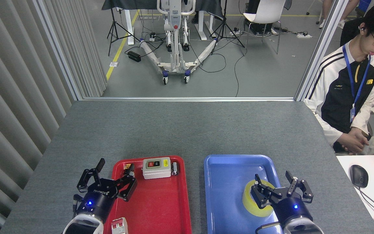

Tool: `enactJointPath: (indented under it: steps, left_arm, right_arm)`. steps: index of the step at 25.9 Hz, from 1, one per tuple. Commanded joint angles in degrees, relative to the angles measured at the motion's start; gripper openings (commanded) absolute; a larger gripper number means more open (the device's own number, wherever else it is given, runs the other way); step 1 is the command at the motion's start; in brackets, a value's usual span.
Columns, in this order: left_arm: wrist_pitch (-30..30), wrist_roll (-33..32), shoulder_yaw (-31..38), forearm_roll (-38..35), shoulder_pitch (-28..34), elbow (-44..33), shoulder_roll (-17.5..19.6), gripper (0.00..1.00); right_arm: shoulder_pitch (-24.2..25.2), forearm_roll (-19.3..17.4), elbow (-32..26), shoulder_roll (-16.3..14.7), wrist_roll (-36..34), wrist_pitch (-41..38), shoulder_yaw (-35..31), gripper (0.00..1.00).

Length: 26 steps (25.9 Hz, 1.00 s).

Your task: Place and move tape with both arms

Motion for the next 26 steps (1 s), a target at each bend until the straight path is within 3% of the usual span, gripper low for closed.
enactJointPath:
  steps: [1,6,11,26]
  left_arm:
    - [0.38,0.27,1.75,-1.34,0.33,-0.48,-0.66,1.00]
    - [0.47,0.18,4.74,-1.17,1.04,-0.48,-2.42,1.00]
    - [-0.32,0.18,4.74,-1.08,2.44,-0.65,-1.72,1.00]
    - [-0.41,0.79,3.25,-1.17,3.76,0.40,-1.98,1.00]
  right_arm:
    - [1.87,0.11,2.10,2.22,-15.30,1.50,-0.72,1.00]
    - [2.66,-0.16,2.71,2.48,-16.10,1.94,-0.81,0.99]
    - [3.19,-3.23,2.98,3.45,-15.92,3.79,-0.63,0.99]
    - [3.19,-3.23,3.15,3.36,-16.27,3.88,0.07,1.00]
